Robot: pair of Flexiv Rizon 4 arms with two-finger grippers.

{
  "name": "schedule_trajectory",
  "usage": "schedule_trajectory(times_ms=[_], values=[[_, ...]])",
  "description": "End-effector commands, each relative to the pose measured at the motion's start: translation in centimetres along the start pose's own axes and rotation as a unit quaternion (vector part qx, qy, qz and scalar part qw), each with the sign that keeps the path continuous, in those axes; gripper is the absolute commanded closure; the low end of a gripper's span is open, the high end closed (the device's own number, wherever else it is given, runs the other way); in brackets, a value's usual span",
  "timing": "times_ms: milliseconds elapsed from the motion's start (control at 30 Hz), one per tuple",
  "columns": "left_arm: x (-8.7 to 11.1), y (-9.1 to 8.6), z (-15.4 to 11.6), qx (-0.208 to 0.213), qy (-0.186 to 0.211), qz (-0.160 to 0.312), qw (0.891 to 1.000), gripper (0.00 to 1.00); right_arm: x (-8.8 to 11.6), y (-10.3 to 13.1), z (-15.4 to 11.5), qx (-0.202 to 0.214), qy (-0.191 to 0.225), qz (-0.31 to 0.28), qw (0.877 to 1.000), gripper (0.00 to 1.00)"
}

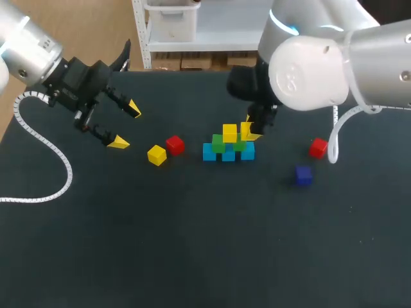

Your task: Place the blue cubes, place green cubes on the blue cubes, place the yellow cubes on the green cubes, then place the red cubes on the yellow cubes, and place purple cube on the red cubes.

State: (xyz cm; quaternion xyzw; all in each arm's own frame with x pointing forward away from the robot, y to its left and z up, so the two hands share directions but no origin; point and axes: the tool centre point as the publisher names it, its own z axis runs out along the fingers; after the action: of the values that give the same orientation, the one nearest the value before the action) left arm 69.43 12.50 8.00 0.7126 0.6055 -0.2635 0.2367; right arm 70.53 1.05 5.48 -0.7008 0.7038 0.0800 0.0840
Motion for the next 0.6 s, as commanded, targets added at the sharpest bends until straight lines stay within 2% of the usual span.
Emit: schedule_trajectory(times_ms=[33, 600], values=[[0.06, 0.09, 0.02, 0.001, 0.000, 0.000, 1.000, 0.00, 0.01, 0.11, 0.19, 0.000, -0.001, 0.002, 1.000, 1.00], [0.06, 0.09, 0.02, 0.001, 0.000, 0.000, 1.000, 0.00, -0.39, 0.02, 0.63, 0.000, -0.001, 0.009, 1.000, 1.00]])
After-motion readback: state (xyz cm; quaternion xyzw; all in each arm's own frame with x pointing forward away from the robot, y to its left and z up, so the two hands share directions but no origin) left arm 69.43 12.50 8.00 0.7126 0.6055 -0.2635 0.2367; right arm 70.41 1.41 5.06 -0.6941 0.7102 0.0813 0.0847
